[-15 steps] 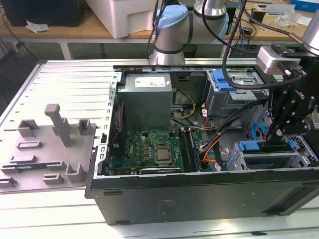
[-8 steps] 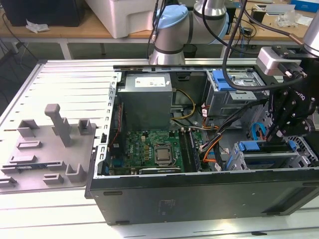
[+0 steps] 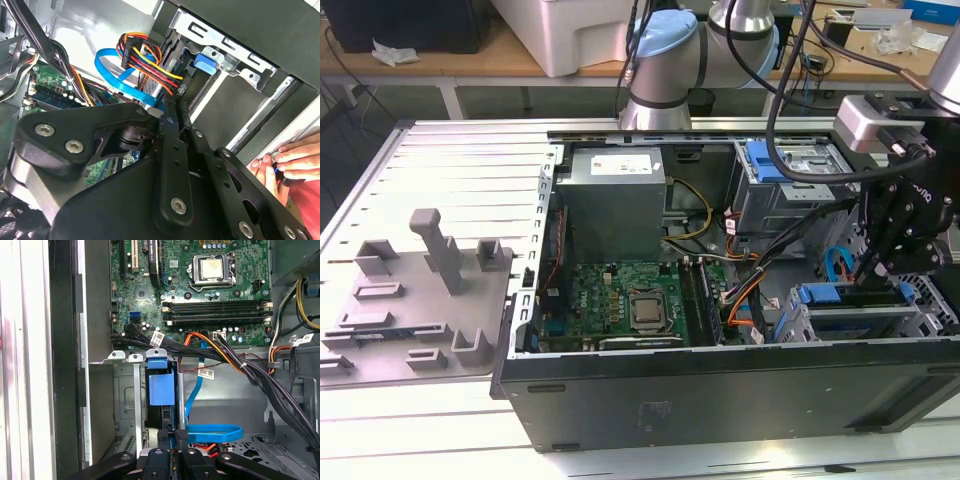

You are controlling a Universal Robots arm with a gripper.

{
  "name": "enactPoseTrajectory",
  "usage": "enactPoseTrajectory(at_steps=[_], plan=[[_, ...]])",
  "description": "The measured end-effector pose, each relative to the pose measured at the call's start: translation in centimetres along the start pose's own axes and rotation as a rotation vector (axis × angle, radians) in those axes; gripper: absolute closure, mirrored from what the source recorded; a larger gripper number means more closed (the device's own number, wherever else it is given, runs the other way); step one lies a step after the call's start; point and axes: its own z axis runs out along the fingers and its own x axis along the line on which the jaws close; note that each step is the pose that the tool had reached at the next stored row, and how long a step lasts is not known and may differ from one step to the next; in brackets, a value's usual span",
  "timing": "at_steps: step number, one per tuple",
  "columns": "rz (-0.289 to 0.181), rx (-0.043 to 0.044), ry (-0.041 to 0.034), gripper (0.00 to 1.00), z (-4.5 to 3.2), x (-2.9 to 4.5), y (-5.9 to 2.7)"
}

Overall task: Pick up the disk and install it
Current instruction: 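Insert the second disk wire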

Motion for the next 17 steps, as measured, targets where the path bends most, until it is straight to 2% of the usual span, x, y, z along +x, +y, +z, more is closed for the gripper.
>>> enactPoseTrajectory(at_steps=[7,11,17], plan=[[0.0,0.0,-0.0007,0.84,0.07,0.0,0.0],[0.0,-0.0001,-0.0008,0.84,-0.51,0.04,0.01],[0.0,0.0,-0.0002,0.84,-0.6,0.05,0.01]])
